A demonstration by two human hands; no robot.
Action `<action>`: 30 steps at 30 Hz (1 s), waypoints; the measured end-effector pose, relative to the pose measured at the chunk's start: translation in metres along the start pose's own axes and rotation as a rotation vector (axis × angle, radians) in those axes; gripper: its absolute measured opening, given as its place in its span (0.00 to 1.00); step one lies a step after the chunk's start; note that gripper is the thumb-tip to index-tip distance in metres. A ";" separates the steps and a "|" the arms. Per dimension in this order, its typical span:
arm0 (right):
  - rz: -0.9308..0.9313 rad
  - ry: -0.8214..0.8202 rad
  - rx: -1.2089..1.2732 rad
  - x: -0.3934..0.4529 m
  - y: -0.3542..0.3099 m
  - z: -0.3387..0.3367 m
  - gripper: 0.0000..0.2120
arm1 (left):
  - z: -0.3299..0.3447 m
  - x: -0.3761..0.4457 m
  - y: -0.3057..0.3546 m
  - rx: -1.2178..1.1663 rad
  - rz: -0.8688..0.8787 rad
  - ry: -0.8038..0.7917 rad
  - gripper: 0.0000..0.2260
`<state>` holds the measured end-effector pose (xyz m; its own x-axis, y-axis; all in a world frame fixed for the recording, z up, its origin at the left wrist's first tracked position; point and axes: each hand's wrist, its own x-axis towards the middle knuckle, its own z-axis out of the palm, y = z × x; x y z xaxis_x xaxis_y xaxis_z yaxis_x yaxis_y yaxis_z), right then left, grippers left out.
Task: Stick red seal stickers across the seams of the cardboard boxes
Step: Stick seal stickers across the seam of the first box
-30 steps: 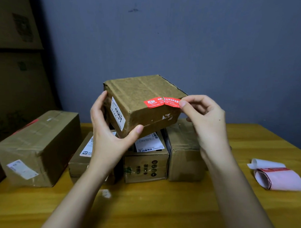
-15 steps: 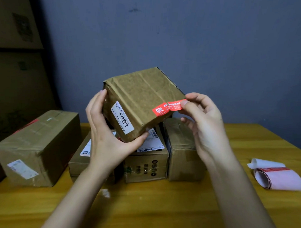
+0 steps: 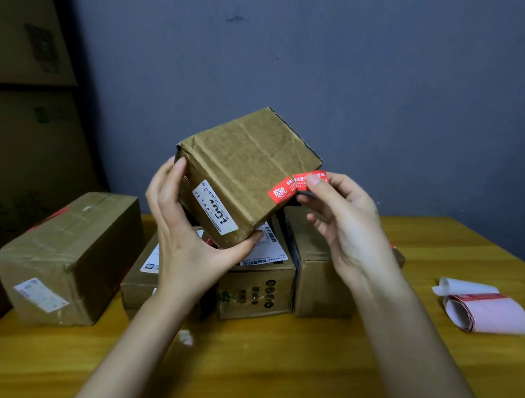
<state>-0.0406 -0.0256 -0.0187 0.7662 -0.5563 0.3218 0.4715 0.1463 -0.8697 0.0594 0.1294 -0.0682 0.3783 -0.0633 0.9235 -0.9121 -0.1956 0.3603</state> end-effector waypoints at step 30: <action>-0.711 0.228 -0.704 -0.009 0.009 0.004 0.06 | 0.002 -0.001 0.005 0.019 -0.052 -0.035 0.48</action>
<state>-0.0414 -0.0161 -0.0284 0.2736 -0.4800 0.8335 0.3650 -0.7500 -0.5517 0.0548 0.1267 -0.0677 0.4311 -0.0862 0.8982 -0.8878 -0.2180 0.4052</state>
